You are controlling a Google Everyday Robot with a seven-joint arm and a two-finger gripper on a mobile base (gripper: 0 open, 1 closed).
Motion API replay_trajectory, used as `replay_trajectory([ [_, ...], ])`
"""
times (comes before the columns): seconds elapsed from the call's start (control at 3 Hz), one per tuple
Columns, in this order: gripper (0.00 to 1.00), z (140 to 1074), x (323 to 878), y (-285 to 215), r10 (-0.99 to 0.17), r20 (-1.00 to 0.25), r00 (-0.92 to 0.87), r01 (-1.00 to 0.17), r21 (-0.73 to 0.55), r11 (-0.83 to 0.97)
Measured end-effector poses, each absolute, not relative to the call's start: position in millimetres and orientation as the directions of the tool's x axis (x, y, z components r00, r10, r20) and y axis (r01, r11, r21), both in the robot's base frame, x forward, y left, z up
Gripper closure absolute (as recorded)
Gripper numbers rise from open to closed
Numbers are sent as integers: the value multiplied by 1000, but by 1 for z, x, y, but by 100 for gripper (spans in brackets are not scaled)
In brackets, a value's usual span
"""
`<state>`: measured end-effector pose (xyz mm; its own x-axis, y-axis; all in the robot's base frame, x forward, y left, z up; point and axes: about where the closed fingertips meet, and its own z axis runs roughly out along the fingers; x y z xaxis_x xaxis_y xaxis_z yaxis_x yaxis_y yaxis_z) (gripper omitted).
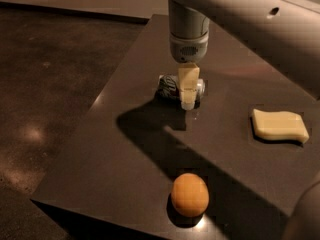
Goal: Knock 7up can over
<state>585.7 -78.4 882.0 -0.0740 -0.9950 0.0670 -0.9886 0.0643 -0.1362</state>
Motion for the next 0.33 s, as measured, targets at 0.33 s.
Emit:
replay_trajectory([
  [0.33, 0, 882, 586, -78, -995, 67, -74, -989, -136, 64],
])
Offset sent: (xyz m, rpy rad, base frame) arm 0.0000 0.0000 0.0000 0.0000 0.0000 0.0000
